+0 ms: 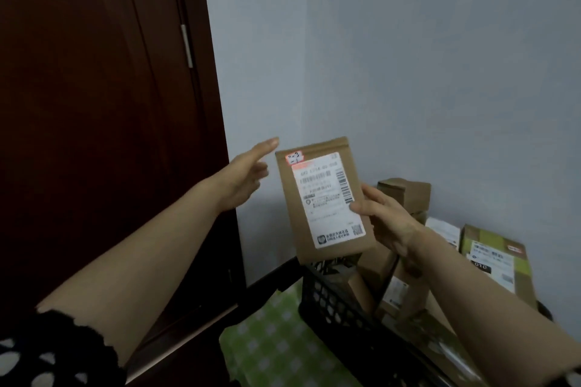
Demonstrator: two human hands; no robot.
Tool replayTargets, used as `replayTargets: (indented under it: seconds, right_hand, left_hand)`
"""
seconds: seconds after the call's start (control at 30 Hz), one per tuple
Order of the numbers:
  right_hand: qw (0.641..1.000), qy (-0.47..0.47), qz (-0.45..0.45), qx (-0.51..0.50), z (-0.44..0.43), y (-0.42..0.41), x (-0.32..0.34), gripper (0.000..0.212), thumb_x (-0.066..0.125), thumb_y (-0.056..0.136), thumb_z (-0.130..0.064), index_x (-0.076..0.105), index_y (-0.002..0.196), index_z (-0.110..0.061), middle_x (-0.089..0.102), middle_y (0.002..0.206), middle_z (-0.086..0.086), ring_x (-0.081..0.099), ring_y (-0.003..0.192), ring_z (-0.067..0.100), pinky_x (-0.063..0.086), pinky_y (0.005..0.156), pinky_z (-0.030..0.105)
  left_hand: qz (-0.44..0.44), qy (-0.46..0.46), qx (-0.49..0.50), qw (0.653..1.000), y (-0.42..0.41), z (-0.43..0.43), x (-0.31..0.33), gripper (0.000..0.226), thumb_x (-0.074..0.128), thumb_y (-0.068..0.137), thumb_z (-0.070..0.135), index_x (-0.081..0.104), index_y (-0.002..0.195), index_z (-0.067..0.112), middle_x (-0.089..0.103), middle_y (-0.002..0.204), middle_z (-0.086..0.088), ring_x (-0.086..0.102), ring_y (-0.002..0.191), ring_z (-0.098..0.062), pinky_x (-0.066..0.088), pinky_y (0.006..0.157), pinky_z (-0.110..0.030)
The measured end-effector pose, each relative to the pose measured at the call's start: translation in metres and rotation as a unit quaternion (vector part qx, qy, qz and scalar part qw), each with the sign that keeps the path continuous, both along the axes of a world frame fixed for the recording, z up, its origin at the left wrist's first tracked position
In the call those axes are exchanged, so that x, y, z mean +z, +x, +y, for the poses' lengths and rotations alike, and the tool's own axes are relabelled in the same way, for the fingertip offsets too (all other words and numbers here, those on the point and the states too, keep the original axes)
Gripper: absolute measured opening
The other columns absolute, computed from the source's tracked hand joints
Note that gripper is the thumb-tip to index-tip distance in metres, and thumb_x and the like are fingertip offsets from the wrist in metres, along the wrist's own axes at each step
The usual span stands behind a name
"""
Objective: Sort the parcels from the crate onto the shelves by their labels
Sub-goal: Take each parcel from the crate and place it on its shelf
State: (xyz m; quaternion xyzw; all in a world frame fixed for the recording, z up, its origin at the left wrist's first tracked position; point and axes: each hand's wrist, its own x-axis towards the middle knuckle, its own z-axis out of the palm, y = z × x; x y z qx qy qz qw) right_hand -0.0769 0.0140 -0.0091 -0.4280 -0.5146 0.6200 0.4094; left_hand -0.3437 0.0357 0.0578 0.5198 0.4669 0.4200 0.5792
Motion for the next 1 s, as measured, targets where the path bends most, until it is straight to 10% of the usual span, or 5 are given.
replayTargets:
  seconds: [0.37,0.77,1.0]
  right_hand:
    - [0.998,0.028,0.058,-0.019,0.006,-0.019,0.013,0.097,0.084,0.051,-0.028,0.042,0.139,-0.032,0.067,0.118,0.01,0.062,0.11,0.033,0.046,0.095,0.058]
    - [0.999,0.019,0.006,0.036,0.015,-0.035,0.004,0.11,0.084,0.045,-0.032,0.035,0.144,-0.031,0.062,0.126,0.007,0.042,0.131,0.026,0.011,0.118,0.05]
    - [0.988,-0.001,-0.017,0.156,0.017,-0.104,0.008,0.083,0.079,0.063,-0.036,0.039,0.135,-0.048,0.057,0.133,0.0,0.046,0.128,0.023,0.027,0.111,0.049]
  left_hand:
    - [0.033,-0.029,-0.069,0.997,0.017,-0.019,-0.029,0.038,0.072,0.077,0.012,0.062,0.113,0.024,0.069,0.112,0.001,0.062,0.11,-0.02,0.049,0.093,-0.039]
    - [0.049,-0.054,-0.017,0.997,-0.011,-0.045,-0.033,0.059,0.078,0.068,0.001,0.058,0.119,0.021,0.07,0.11,-0.004,0.066,0.105,-0.021,0.052,0.093,-0.041]
    - [0.044,-0.122,0.059,0.99,-0.075,-0.113,-0.075,0.062,0.068,0.074,-0.01,0.052,0.129,0.013,0.068,0.116,-0.009,0.067,0.104,-0.02,0.056,0.085,-0.033]
